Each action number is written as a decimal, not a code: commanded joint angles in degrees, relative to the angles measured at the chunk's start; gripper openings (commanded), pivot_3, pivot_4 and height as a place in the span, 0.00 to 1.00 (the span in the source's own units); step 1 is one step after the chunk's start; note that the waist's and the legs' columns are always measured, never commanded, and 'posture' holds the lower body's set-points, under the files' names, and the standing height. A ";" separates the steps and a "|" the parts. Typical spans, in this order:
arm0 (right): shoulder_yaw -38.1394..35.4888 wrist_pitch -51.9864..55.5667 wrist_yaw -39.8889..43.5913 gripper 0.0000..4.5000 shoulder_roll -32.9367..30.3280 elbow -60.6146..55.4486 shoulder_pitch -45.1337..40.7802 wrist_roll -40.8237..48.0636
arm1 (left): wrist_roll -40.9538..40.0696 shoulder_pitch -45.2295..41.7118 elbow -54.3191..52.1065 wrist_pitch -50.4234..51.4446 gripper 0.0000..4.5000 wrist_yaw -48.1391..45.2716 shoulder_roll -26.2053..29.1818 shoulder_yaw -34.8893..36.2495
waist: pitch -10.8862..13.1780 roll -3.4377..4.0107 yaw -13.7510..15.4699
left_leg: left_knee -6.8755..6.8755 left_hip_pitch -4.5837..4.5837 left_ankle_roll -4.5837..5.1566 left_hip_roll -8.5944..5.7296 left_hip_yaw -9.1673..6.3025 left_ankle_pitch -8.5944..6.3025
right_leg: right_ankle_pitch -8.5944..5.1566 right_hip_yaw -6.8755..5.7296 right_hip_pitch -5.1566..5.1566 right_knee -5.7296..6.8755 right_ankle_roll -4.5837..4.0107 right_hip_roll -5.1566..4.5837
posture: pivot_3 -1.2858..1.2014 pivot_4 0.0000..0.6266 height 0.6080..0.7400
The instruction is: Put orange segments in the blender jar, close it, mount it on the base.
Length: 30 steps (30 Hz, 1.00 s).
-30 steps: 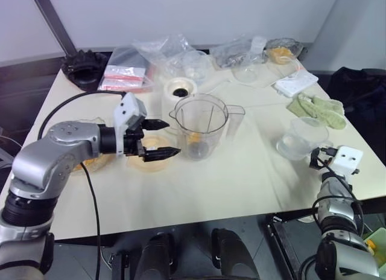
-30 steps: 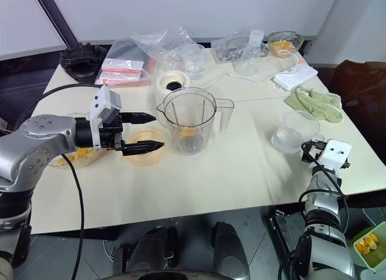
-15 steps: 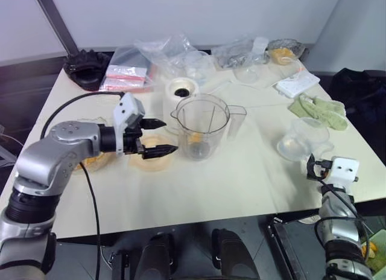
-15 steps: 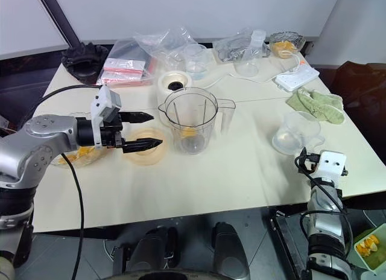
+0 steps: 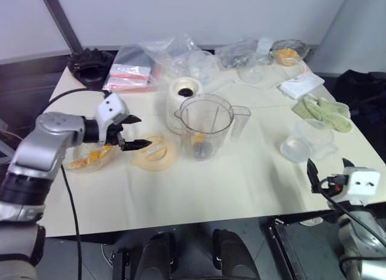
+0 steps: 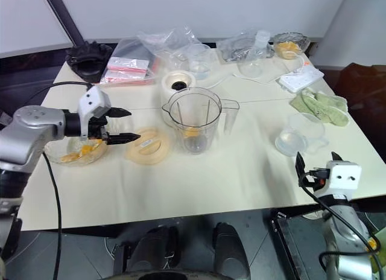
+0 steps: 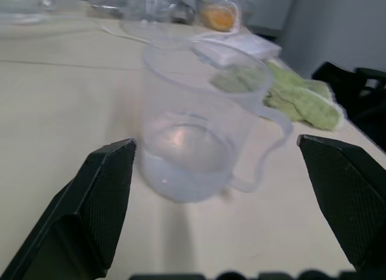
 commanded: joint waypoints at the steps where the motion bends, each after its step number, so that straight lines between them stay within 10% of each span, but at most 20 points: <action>1: -4.04 6.83 7.12 0.99 -3.08 -10.55 8.07 9.67 | 5.88 -6.00 10.55 -6.71 1.00 -2.14 -3.94 -3.79 | -0.05 0.09 0.95 | 0.00 -0.18 0.07 -0.01 -0.02 0.04 | 0.00 -0.02 -0.12 -0.01 -0.01 -0.01 | 0.52 0.24 1.00; 12: -11.40 24.84 6.03 0.99 -4.64 -27.43 17.62 37.78 | 12.50 -10.23 20.45 -6.77 1.00 -2.95 -13.78 -6.89 | -0.06 0.00 2.88 | 0.00 -0.93 0.44 -0.09 0.01 -0.07 | 0.06 -0.24 -0.60 -0.20 -0.10 0.21 | 0.52 0.24 1.00; 26: -6.99 30.36 -2.57 0.99 -17.13 -26.50 -6.28 48.32 | 22.52 -13.67 35.37 -12.65 1.00 2.72 -23.22 -10.88 | -0.16 -0.21 2.78 | 0.32 -0.78 0.45 -0.17 -0.06 -0.06 | 0.22 -0.27 0.01 -0.63 -0.23 0.12 | 0.52 0.24 1.00; 30: -5.91 31.06 -3.36 1.00 -17.67 -26.41 -8.41 48.64 | 24.19 -13.29 35.71 -11.98 0.69 -0.38 -22.89 -12.25 | -0.18 -0.21 2.75 | 0.27 -0.77 0.50 -0.17 -0.07 -0.09 | 0.21 -0.27 0.00 -0.61 -0.20 0.19 | 0.52 0.24 1.00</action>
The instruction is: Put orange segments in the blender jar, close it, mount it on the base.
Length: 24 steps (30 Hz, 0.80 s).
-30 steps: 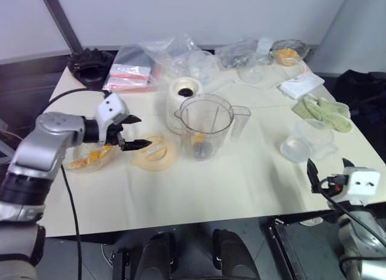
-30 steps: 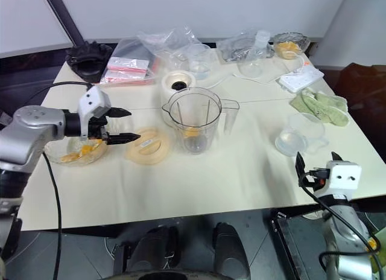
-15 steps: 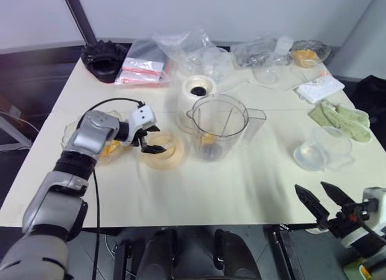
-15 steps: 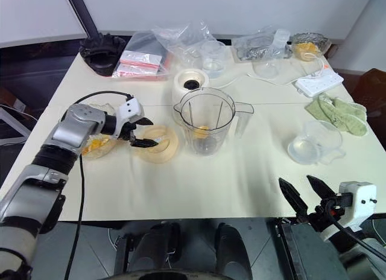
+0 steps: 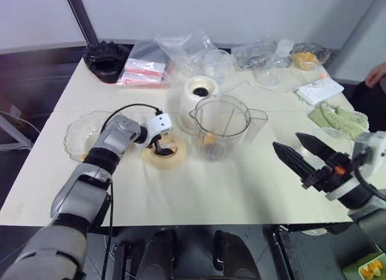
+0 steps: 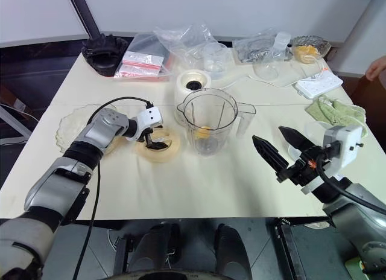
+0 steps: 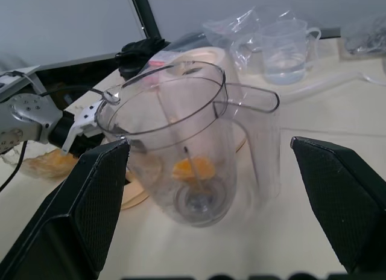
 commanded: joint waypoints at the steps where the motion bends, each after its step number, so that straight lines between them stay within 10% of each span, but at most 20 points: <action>1: 0.12 0.21 -0.59 1.00 -0.52 -0.50 -1.17 1.44 | 2.15 1.28 1.28 1.19 0.58 -3.38 0.26 -2.13 | -0.04 0.00 -0.02 | -0.01 0.03 0.00 0.00 0.00 0.00 | 0.00 0.00 0.01 0.01 0.00 0.00 | 0.52 0.24 1.00; 6: 0.79 0.21 -0.91 1.00 -0.18 0.49 -2.61 0.23 | 3.03 0.49 2.35 1.31 0.06 -1.97 -0.11 -1.45 | -0.15 -0.10 -0.17 | 0.02 0.38 0.01 0.07 0.00 0.00 | 0.01 0.00 0.25 0.06 0.00 0.05 | 0.52 0.24 1.00; 24: 3.50 -0.24 3.38 1.00 1.84 5.21 -4.25 -6.60 | -7.37 -9.54 -19.21 8.66 0.06 -17.51 14.68 8.96 | -0.10 -0.16 -0.06 | 0.07 -0.10 0.01 0.07 0.01 0.02 | 0.08 0.07 -0.15 0.06 -0.11 0.11 | 0.52 0.24 1.00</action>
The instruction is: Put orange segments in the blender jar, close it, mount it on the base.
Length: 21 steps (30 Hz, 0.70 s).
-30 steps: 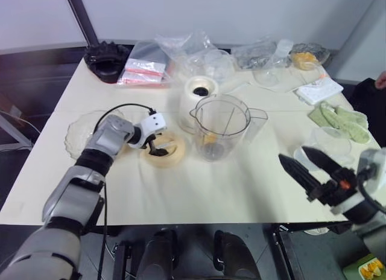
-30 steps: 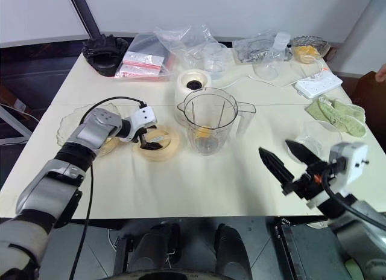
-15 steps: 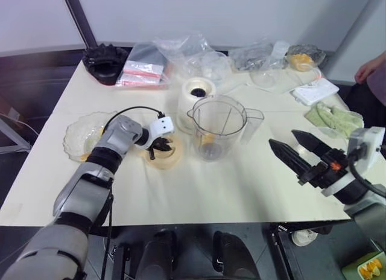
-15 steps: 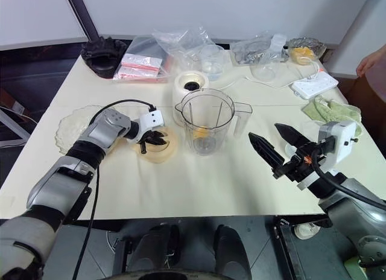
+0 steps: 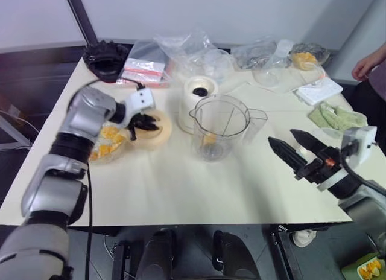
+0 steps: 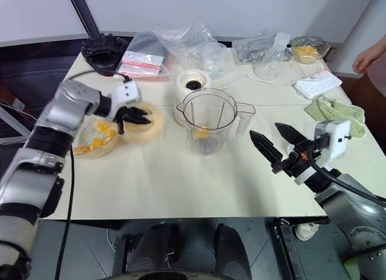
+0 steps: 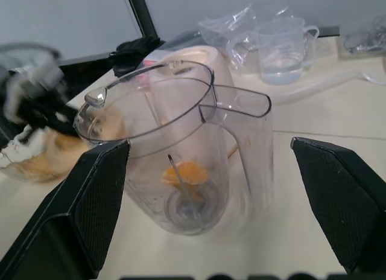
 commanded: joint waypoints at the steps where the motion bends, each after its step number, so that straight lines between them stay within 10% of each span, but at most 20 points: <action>1: -1.54 -0.71 1.90 1.00 -0.60 -0.33 0.25 -1.10 | -2.44 -5.94 -2.15 1.95 0.06 -2.28 1.52 2.68 | 0.00 0.00 0.12 | 0.01 0.00 0.00 0.00 0.00 0.00 | 0.00 0.00 0.01 0.00 0.00 0.00 | 0.52 0.24 1.00; 11: -3.84 0.29 6.32 1.00 -4.73 1.13 -1.50 -3.09 | -0.77 -34.70 26.46 -6.06 0.06 1.43 -7.77 2.97 | 0.05 -0.09 0.16 | 0.04 -0.02 0.00 -0.05 -0.07 0.01 | -0.04 -0.01 0.03 0.01 0.09 0.07 | 0.52 0.24 1.00; 21: -3.03 1.43 3.49 1.00 -3.73 -3.40 -2.65 -2.24 | -3.62 -40.13 37.30 -4.61 0.06 -5.11 -24.34 5.58 | 0.08 -0.13 0.30 | 0.04 -0.14 0.04 -0.03 -0.17 -0.01 | -0.06 -0.04 -0.08 0.07 0.14 0.13 | 0.52 0.24 1.00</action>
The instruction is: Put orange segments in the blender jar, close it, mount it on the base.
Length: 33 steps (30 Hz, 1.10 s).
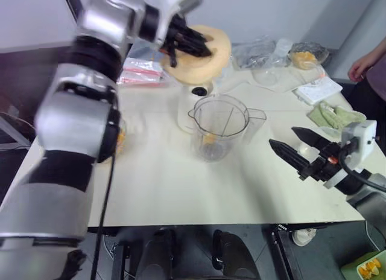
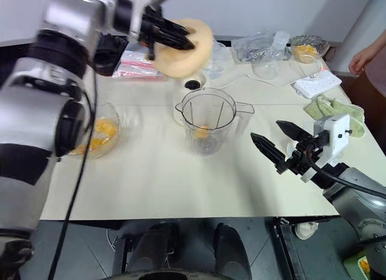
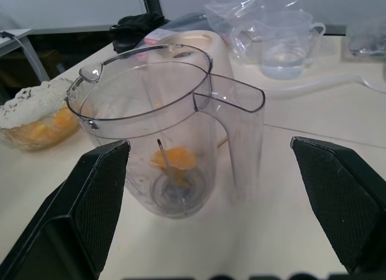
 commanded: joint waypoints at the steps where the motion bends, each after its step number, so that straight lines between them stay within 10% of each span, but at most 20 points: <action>1: -0.37 -0.67 -1.68 1.00 1.64 -3.77 0.39 0.90 | -0.99 -1.09 -0.38 0.85 0.06 -3.24 -3.48 0.60 | 0.01 -0.02 -0.18 | 0.03 -0.04 0.00 0.00 0.00 0.00 | 0.00 0.00 -0.02 0.00 0.00 0.00 | 0.52 0.24 1.00; 33: 16.75 -6.33 -3.98 1.00 12.87 1.66 0.61 -20.29 | 4.90 10.52 -2.31 2.85 0.06 -10.49 -11.69 -5.72 | -0.13 0.12 -0.29 | 0.92 -0.25 0.11 0.02 -0.14 -0.06 | 0.01 0.15 -0.17 0.70 -0.05 0.08 | 0.52 0.24 1.00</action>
